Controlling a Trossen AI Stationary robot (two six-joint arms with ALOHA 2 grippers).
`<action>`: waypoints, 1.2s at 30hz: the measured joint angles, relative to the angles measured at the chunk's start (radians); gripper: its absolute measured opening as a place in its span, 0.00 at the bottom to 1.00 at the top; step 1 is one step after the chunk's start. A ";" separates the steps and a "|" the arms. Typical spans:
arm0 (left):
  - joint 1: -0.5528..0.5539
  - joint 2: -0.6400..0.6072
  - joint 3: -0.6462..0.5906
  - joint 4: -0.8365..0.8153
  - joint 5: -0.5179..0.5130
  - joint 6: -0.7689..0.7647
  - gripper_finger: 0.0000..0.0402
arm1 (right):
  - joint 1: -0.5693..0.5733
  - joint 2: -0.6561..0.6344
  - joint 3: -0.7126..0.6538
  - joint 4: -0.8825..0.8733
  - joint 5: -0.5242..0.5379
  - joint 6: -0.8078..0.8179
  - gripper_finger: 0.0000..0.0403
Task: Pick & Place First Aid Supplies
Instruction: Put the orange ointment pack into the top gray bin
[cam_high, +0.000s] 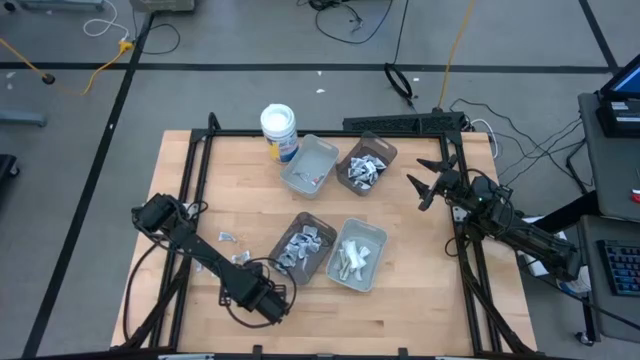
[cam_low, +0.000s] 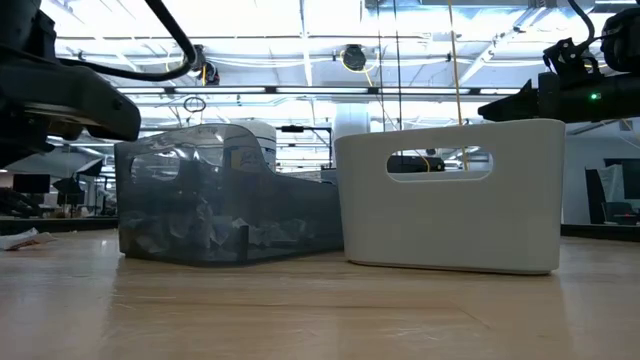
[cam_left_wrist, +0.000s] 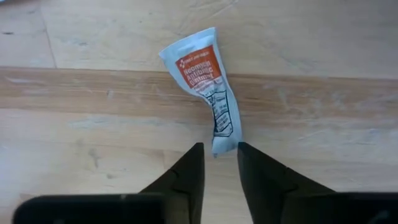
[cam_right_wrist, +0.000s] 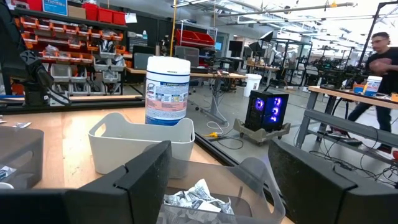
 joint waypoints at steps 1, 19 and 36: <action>0.000 0.000 0.000 0.000 0.000 -0.001 0.27 | 0.000 0.000 0.000 0.000 0.000 0.000 0.65; 0.002 -0.002 0.000 -0.010 -0.145 -0.122 0.42 | 0.000 0.000 0.000 0.000 0.000 0.000 0.65; 0.005 -0.002 0.001 -0.010 -0.167 -0.100 0.13 | 0.000 0.000 0.000 0.000 0.000 0.000 0.65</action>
